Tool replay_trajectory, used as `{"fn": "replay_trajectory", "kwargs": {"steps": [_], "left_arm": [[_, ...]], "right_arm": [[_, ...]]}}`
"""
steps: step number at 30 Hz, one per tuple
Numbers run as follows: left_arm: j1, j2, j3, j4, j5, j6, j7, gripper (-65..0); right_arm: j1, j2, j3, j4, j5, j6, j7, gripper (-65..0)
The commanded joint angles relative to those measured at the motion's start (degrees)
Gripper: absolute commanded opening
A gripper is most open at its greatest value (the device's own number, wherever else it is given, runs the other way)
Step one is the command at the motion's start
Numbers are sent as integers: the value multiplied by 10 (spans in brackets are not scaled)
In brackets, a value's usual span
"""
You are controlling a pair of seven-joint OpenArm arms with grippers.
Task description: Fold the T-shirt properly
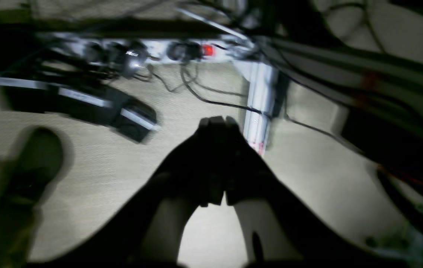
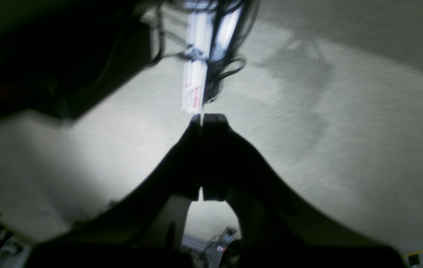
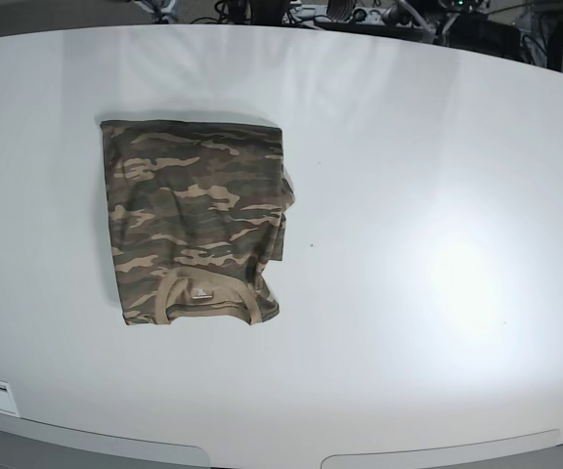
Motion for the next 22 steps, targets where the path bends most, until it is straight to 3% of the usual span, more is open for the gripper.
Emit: {"fn": "replay_trajectory", "kwargs": {"steps": [1,10,17,22], "left_arm": [[3,5,15,2,2,24,-12,-650],[0,36,221,1,-93,188,-78,-650],[-19,58,318,2,-111,195,-87,-650],[-23,60,321,2,-140,197,-88,-650]], "right_arm": [[0,-2,-5,-4,-9,-2,10,-650],[16,-51,-16,-12,-97,-62,67,-650],[16,-51,-16,-12,-103,-63,75,-650],[16,-51,-16,-12,-102,-62,90,-650]]}}
